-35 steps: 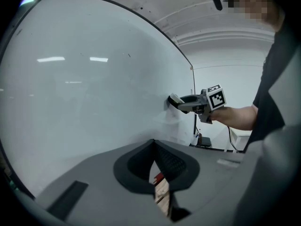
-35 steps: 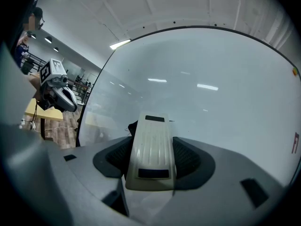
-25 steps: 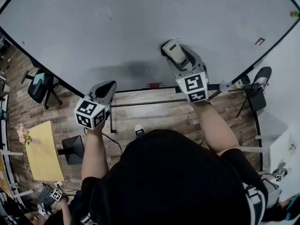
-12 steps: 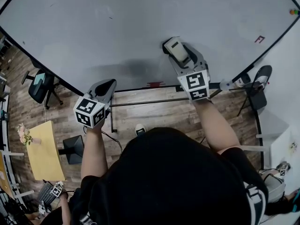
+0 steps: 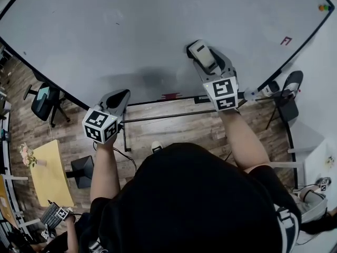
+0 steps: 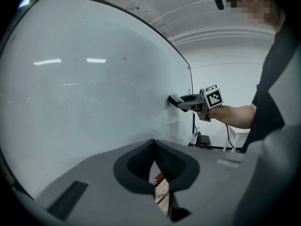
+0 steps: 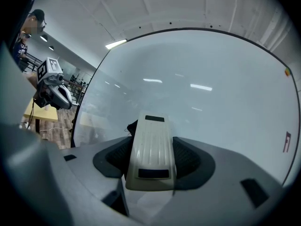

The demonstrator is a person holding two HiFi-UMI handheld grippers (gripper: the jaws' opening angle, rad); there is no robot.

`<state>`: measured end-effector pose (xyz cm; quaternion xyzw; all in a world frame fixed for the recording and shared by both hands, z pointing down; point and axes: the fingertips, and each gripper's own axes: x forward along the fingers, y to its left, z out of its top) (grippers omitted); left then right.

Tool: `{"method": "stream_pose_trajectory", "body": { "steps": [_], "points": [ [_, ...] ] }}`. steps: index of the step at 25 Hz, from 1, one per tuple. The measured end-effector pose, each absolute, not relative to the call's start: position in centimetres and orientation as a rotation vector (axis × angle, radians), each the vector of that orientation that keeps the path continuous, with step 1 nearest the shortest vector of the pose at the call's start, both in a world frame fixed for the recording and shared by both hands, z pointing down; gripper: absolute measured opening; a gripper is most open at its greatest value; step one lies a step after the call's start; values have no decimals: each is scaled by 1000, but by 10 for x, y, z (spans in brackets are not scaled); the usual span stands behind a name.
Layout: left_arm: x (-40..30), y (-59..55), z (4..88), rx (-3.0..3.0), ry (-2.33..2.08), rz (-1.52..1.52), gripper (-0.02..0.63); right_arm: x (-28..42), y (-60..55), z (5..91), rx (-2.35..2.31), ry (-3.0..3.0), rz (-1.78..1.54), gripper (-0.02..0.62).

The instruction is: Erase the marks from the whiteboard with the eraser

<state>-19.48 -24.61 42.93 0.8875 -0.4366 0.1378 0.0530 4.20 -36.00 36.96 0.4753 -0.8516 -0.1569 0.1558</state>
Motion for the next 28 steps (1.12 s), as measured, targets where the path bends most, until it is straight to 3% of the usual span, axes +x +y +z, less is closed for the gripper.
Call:
{"method": "stream_pose_trajectory", "body": {
  "steps": [28],
  "points": [
    [-154, -255, 430, 2743, -1236, 447, 11, 138, -385, 374, 1578, -2343, -360, 258]
  ]
}}
